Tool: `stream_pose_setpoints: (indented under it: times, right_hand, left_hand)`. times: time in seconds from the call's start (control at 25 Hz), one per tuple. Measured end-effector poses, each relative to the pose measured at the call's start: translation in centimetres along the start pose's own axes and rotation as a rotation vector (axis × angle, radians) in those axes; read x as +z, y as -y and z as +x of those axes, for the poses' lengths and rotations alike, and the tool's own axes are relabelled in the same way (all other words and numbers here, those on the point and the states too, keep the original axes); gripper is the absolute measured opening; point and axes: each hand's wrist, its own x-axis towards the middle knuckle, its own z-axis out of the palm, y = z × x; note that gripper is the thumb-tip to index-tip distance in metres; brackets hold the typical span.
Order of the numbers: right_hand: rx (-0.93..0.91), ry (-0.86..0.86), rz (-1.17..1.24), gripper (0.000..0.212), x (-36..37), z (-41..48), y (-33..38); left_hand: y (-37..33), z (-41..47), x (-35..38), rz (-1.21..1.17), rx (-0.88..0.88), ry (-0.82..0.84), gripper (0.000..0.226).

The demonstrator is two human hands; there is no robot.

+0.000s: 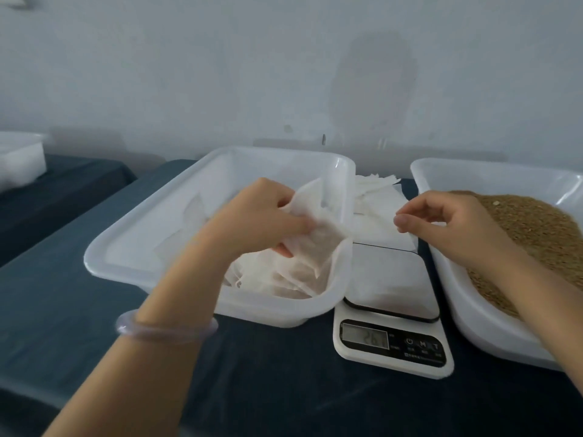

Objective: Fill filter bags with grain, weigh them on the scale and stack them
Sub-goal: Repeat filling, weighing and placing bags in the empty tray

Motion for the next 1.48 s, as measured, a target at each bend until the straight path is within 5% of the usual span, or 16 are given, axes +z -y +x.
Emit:
stream_pose_setpoints:
  times: [0.08, 0.2, 0.28, 0.36, 0.56, 0.68, 0.84, 1.0, 1.2, 1.36, 1.48]
  right_hand:
    - [0.01, 0.013, -0.029, 0.026, 0.2, 0.0, -0.1]
    - [0.015, 0.023, -0.055, 0.01, 0.2, -0.2, -0.3]
    - [0.009, 0.024, -0.066, 0.008, 0.2, -0.2, -0.5]
    - [0.011, 0.018, -0.073, 0.009, 0.2, -0.2, -0.5]
    - [0.046, 0.012, -0.059, 0.008, 0.3, -0.1, -0.8]
    - [0.071, 0.0, -0.067, 0.006, 0.4, 0.0, -0.8]
    - [0.103, 0.033, -0.297, 0.006, 0.2, 0.1, -0.5]
    - [0.229, 0.357, -0.82, 0.032, 2.1, 3.1, -0.1]
    - [0.49, 0.556, -0.887, 0.031, 5.7, 9.2, -1.0]
    - [0.661, 0.405, -0.714, 0.048, 6.8, 9.5, -4.1]
    - [0.636, 0.269, -0.734, 0.037, 7.3, 9.3, -5.7]
  left_hand:
    - [1.2, -1.1, -0.4, 0.024, -0.093, 0.089, 0.015]
    - [2.5, -1.7, 0.7, 0.469, -0.151, 0.253, 0.021]
    - [2.7, -1.5, 1.0, 0.64, -0.181, 0.243, 0.03]
    - [2.0, -1.2, 0.1, 0.57, -0.25, 0.153, 0.043]
    - [-1.7, 1.0, -0.8, 0.383, 0.108, -0.225, 0.021]
    - [-4.4, 3.6, 2.9, 0.454, 0.324, -0.083, 0.007]
    - [-3.5, 6.8, 8.0, 0.668, 0.296, 0.084, 0.017]
    - [-1.1, 7.6, 8.7, 0.395, 0.314, 0.009, 0.01]
    - [-0.3, 7.9, 8.5, 0.068, 0.231, -0.028, 0.017]
    - [0.4, 8.4, 8.4, -0.153, 0.159, -0.041, 0.017]
    - [0.5, 8.5, 8.6, -0.143, 0.165, -0.051, 0.019]
